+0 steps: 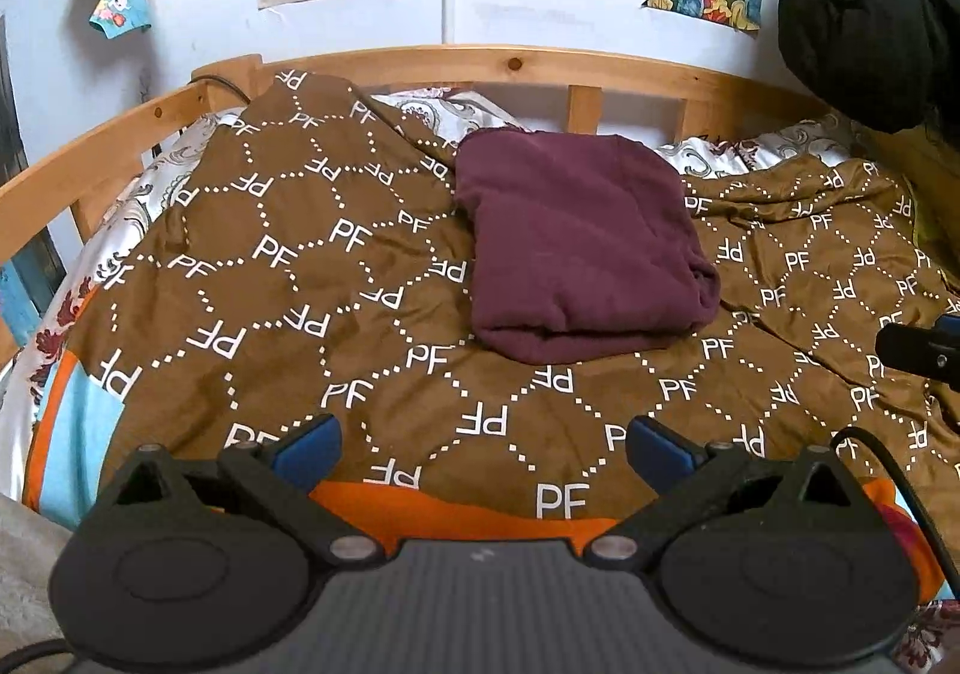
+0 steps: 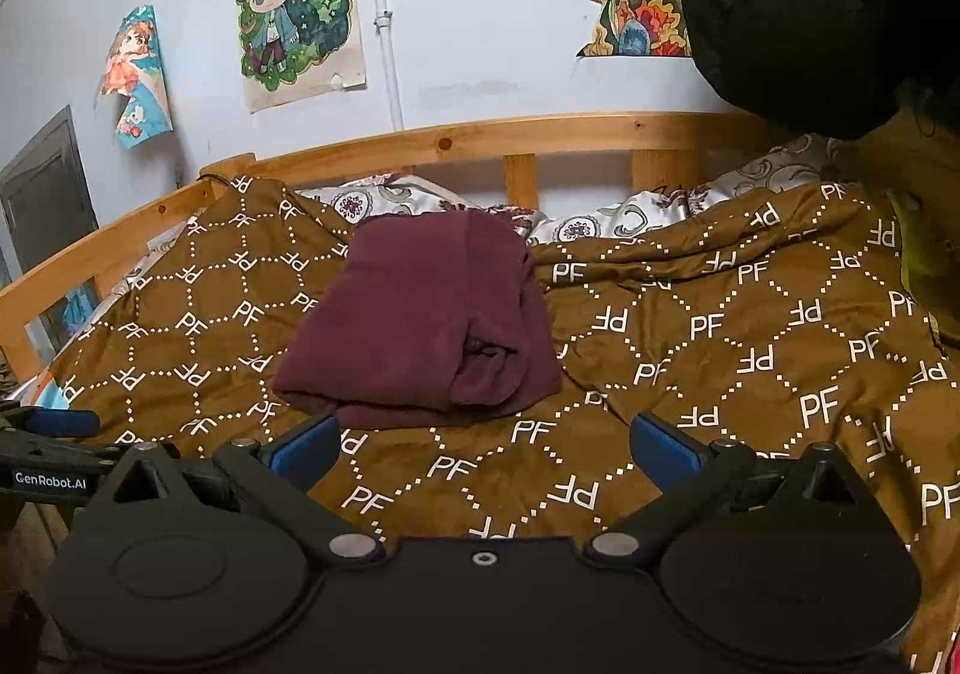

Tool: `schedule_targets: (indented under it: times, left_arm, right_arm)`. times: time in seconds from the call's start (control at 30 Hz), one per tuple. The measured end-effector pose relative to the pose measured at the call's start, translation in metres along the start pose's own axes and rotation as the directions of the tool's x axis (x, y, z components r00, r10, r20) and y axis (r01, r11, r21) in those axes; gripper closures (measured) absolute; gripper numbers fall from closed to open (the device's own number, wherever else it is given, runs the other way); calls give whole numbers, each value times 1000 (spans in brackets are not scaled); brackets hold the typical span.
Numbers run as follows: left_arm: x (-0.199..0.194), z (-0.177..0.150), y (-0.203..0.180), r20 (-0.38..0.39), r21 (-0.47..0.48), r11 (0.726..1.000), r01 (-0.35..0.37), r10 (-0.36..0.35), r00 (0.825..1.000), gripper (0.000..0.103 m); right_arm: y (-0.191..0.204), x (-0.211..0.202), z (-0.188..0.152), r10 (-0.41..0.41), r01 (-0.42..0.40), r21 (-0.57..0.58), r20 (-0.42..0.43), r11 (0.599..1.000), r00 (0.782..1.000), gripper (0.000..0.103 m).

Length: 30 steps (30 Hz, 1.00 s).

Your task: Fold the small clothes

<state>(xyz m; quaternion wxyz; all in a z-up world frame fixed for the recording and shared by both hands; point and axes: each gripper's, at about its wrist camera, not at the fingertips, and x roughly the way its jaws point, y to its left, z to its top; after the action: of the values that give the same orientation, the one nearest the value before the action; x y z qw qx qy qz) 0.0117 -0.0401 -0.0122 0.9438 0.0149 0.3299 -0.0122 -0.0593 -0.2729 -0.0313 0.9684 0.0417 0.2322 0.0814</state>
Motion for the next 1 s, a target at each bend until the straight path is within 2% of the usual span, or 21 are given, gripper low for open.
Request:
schedule_targets:
  times: [1.0]
  left_arm:
    - [1,0,0,-18,-4,1000,13,-14,1000,1]
  right_arm:
    - [0,-1,0,-28,28,-18,-4,999,1000,1]
